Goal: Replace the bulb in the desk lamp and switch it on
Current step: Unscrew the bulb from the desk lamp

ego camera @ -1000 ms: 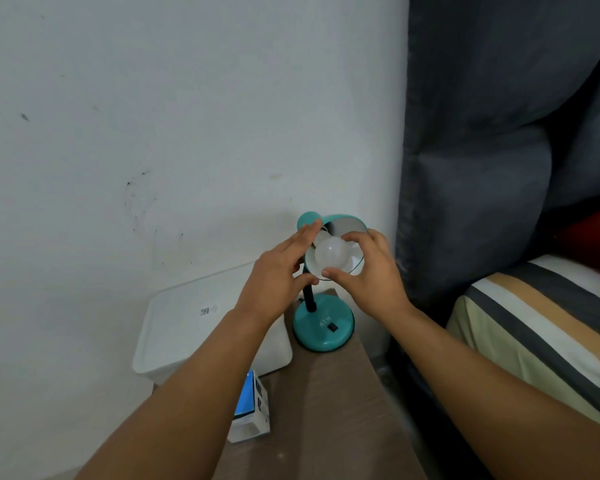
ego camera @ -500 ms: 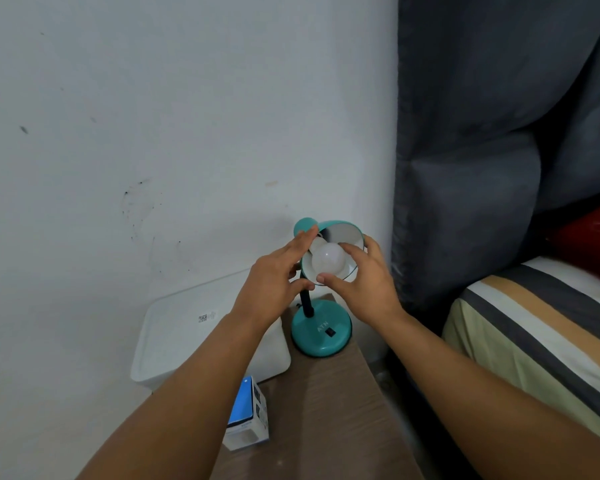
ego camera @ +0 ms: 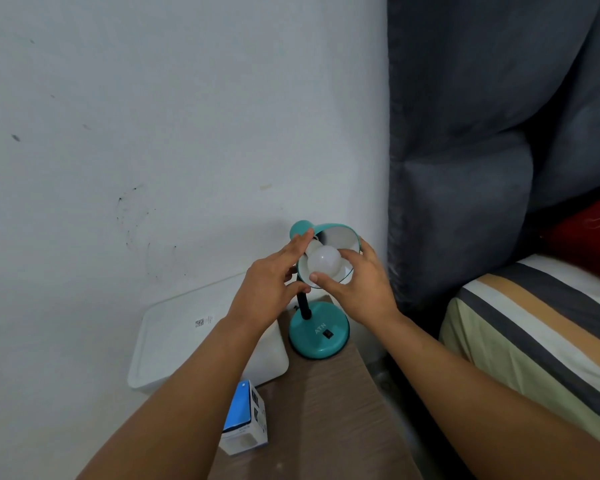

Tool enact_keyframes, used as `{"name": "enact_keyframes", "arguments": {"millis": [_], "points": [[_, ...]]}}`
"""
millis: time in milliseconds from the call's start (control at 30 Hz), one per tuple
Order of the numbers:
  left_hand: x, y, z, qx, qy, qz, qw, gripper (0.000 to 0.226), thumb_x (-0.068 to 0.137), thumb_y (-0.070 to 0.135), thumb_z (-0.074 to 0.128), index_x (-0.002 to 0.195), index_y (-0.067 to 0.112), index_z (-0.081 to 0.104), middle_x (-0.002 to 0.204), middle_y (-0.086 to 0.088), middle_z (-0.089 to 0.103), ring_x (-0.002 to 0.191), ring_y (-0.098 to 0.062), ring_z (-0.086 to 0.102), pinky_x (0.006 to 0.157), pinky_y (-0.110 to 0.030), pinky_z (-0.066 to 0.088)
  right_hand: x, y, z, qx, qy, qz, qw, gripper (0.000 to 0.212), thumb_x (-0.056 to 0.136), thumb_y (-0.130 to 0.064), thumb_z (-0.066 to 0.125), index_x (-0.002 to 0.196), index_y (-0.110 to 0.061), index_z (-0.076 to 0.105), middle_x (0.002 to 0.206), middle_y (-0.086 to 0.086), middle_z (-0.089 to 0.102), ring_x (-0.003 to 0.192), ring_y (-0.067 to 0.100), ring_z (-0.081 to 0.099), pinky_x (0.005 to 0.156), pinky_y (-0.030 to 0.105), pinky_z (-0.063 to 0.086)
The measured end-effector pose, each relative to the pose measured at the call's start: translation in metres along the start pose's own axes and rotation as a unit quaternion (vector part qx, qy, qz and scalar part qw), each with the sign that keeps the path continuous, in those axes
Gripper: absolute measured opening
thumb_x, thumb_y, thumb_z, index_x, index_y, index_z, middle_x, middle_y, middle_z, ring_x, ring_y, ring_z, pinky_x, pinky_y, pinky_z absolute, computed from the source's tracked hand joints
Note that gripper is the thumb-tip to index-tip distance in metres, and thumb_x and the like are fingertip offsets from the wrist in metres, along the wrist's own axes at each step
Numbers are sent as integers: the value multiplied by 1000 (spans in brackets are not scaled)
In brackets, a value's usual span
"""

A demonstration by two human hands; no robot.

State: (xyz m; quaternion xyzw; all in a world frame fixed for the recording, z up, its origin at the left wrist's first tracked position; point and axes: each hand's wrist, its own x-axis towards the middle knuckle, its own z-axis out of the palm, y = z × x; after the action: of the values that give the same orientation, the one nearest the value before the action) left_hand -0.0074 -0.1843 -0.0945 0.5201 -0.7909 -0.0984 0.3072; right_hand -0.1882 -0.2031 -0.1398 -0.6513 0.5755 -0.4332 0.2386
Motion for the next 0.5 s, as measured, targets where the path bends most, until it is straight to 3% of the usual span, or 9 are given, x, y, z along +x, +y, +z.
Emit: {"name": "enact_keyframes", "arguments": {"millis": [67, 167, 233, 300, 367, 433, 500], "points": [[0, -1, 1, 5, 1, 2, 1000, 95, 80, 15, 82, 151, 48, 28, 148, 7, 52, 108, -13, 68, 97, -24, 53, 0, 1, 0, -1, -3, -5, 1000, 76, 67, -75, 66, 131, -34, 56, 153, 1, 38, 134, 25, 42, 104, 51, 46], [0, -1, 2, -3, 4, 10, 1000, 97, 80, 14, 82, 150, 49, 27, 150, 6, 50, 108, -14, 68, 97, -28, 54, 1, 3, -2, 13, -7, -35, 999, 70, 77, -40, 80, 139, -37, 47, 159, 4, 29, 143, 27, 33, 113, 49, 38], [-1, -2, 3, -15, 9, 9, 1000, 98, 80, 13, 82, 149, 53, 25, 150, 5, 50, 110, -14, 68, 98, -31, 54, 1, 5, -4, 13, -7, -59, 998, 75, 78, -28, 80, 142, -39, 42, 161, 3, 27, 146, 25, 28, 115, 49, 35], [-2, -3, 4, -14, 13, 4, 1000, 97, 81, 16, 82, 148, 56, 23, 150, 5, 50, 112, -15, 67, 99, -32, 54, -1, 5, -4, 25, -15, -53, 998, 83, 76, -33, 81, 145, -37, 35, 162, 0, 25, 148, 21, 25, 117, 46, 33], [-2, -3, 5, -5, 13, 2, 1000, 97, 82, 18, 81, 148, 56, 22, 150, 6, 49, 113, -16, 67, 99, -33, 54, -2, 4, -3, 34, -19, -19, 999, 88, 72, -51, 79, 146, -34, 35, 162, -2, 25, 146, 19, 28, 116, 44, 33], [-2, -3, 5, -10, 10, 1, 1000, 96, 82, 17, 81, 148, 56, 23, 151, 7, 49, 112, -16, 67, 99, -34, 54, -1, 3, -2, 28, -10, -6, 1000, 80, 71, -66, 72, 138, -31, 46, 154, 0, 38, 137, 20, 41, 108, 42, 43], [-2, -3, 4, -17, 10, -2, 1000, 96, 81, 16, 81, 148, 55, 25, 150, 6, 50, 112, -14, 68, 99, -32, 54, -1, 1, -3, 40, -9, -11, 999, 68, 75, -60, 73, 132, -27, 54, 140, 0, 49, 125, 18, 49, 97, 31, 45]]}}
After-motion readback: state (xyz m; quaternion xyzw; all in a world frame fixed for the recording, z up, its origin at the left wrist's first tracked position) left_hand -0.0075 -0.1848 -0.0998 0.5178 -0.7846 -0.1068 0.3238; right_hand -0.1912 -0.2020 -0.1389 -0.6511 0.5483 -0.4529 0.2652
